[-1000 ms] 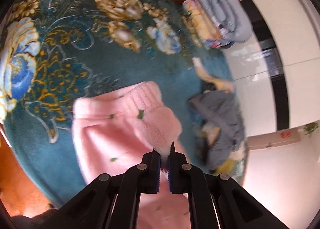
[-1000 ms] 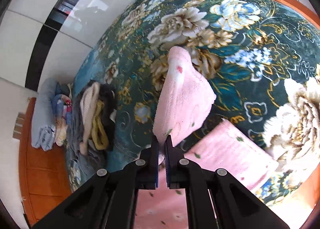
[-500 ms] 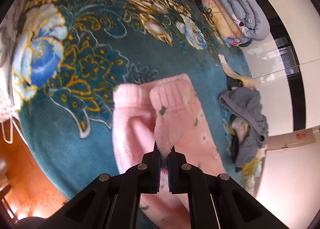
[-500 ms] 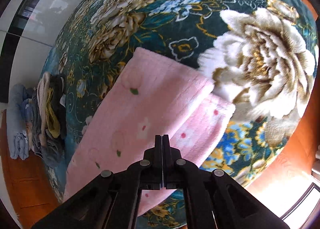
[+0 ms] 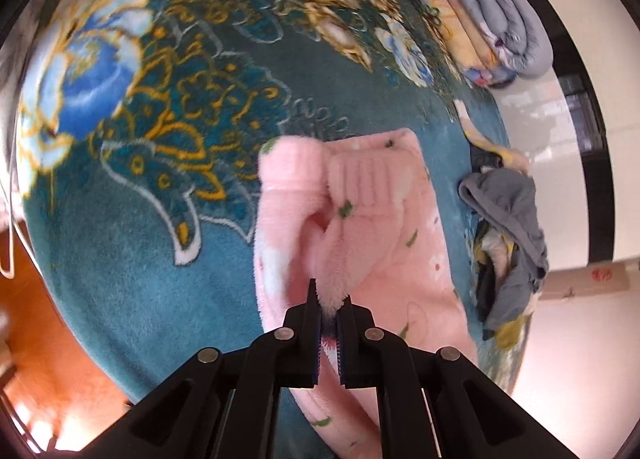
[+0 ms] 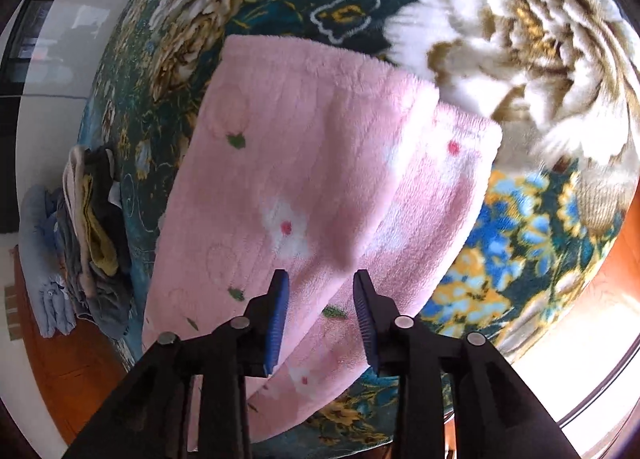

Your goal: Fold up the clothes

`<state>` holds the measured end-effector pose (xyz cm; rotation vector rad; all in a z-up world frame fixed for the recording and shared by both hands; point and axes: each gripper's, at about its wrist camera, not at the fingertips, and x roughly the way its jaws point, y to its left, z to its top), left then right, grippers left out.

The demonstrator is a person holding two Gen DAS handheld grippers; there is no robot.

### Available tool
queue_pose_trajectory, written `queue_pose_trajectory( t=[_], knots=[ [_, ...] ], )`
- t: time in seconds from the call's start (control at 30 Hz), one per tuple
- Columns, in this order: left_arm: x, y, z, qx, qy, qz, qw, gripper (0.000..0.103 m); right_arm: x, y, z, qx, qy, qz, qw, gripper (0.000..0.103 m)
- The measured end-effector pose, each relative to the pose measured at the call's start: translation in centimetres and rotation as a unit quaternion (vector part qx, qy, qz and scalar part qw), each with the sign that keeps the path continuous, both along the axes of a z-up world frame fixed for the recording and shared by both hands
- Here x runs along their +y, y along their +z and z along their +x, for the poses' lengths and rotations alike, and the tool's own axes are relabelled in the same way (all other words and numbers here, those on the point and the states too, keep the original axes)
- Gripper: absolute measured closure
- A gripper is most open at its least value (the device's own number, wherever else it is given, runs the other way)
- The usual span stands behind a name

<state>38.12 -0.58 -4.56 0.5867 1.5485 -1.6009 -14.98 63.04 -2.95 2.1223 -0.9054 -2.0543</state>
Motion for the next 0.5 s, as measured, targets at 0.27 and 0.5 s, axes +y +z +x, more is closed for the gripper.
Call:
queue_pose_trajectory(
  t=[0.27, 0.5],
  knots=[
    [-1.8, 4.5, -4.1, -0.114, -0.115, -0.01, 0.9867, 0.096, -0.7, -1.9, -1.2, -0.032, -0.011, 0.027, 0.999, 0.063],
    [-1.5, 5.6, -6.0, -0.185, -0.182, 0.01, 0.9658, 0.096, -1.2, -2.1, -1.1, -0.036, -0.038, 0.051, 0.997, 0.064]
  ],
)
